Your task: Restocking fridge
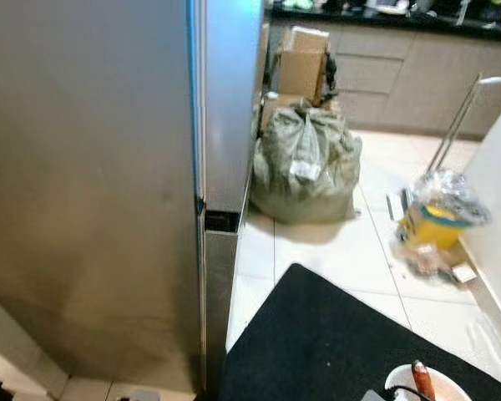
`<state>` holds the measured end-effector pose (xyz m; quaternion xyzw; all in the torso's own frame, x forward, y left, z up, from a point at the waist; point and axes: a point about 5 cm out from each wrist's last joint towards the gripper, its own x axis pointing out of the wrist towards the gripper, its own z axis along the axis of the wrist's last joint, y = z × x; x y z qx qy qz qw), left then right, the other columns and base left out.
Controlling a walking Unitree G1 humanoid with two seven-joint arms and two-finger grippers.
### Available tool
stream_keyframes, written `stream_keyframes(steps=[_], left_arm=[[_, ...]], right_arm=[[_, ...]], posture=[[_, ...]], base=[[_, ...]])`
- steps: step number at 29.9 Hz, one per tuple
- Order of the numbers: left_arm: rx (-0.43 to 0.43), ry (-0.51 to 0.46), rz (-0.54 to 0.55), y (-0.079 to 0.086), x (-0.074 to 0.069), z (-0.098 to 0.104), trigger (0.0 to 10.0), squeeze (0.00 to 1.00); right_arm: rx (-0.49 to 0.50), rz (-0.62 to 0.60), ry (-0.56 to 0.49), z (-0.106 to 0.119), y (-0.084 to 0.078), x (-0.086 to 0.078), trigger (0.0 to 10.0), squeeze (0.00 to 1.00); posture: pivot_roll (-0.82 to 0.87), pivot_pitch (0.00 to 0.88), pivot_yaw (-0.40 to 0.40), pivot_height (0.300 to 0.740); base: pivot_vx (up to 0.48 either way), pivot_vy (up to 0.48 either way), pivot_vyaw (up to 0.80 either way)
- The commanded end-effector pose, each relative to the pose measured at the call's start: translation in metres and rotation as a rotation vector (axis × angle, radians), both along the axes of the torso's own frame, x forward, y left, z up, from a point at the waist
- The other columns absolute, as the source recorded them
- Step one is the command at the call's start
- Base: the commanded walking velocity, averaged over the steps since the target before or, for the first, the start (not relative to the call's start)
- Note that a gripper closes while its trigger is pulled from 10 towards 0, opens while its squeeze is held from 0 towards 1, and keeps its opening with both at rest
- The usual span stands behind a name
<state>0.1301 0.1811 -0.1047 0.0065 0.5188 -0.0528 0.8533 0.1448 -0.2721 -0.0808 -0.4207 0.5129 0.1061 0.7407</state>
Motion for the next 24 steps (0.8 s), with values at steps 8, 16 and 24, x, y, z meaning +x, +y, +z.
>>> stream_keyframes(steps=[8, 16, 24], left_arm=[[-0.012, 0.046, -0.001, -0.0030, -0.0124, -0.0044, 10.0, 0.00], [-0.020, 0.046, 0.000, -0.0045, -0.0121, -0.0044, 10.0, 0.00], [-0.021, 0.046, 0.001, -0.0045, -0.0120, -0.0044, 10.0, 0.00]], right_arm=[[-0.004, 0.011, 0.012, -0.0011, -0.0015, -0.0046, 10.0, 0.00], [0.019, 0.028, 0.029, -0.0024, 0.0021, -0.0045, 10.0, 0.00], [0.045, 0.056, 0.028, -0.0023, 0.0059, -0.0015, 10.0, 0.00]], posture=[[-0.10, 0.047, -0.053, 0.740], [-0.10, 0.047, -0.053, 0.740], [-0.10, 0.048, -0.054, 0.740]], base=[[0.000, -0.374, 0.00], [0.000, -0.448, 0.00], [0.000, -0.454, 0.00]])
